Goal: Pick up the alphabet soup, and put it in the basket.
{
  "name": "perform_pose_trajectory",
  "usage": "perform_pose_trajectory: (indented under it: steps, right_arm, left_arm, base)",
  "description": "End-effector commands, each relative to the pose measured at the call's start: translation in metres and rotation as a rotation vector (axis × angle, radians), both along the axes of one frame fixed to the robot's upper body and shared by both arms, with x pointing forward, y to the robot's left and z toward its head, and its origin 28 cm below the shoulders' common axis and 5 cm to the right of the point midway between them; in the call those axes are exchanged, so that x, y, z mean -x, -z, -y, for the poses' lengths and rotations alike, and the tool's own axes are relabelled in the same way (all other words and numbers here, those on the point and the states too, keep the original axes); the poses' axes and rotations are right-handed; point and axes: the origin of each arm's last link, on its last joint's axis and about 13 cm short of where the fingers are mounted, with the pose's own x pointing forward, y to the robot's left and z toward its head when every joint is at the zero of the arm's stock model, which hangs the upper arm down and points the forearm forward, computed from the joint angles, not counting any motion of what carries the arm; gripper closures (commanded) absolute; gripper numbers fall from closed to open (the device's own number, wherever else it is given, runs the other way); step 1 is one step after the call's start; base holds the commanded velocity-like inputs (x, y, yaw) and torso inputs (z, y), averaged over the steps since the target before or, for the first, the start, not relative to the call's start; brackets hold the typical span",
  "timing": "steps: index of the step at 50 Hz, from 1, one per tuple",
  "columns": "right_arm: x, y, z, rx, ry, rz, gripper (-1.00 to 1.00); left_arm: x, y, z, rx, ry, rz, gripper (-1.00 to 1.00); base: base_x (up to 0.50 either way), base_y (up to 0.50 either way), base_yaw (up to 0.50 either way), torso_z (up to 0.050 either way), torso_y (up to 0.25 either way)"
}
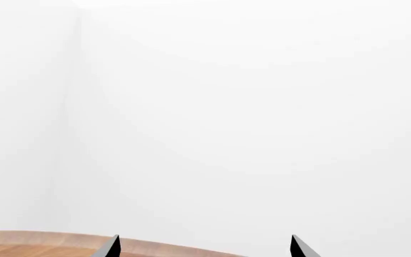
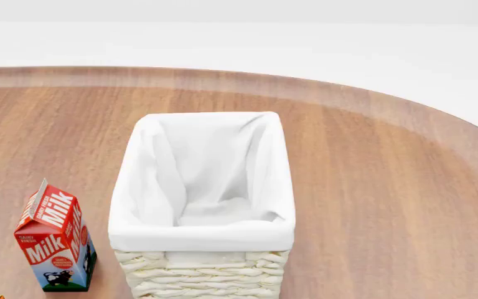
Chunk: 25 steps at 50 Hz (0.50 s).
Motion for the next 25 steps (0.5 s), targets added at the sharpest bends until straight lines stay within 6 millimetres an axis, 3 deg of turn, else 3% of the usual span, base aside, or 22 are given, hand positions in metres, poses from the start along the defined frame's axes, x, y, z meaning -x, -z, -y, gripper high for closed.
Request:
perform_pose_trajectory:
  steps: [1,25]
  right_arm:
    - [0.003,0.011,0.0,0.046,-0.015,0.001,-1.0]
    - [0.005,0.027,0.004,0.124,0.018,-0.01,-1.0]
  left_arm:
    - [0.0,0.0,0.0,-0.001,0.001,0.0,-1.0]
    - [-0.001,0.001,0.0,-0.004,0.001,-0.002,-1.0]
  base:
    - [0.0,0.0,0.0,0.0,0.0]
    - [0.0,0.0,0.0,0.0,0.0]
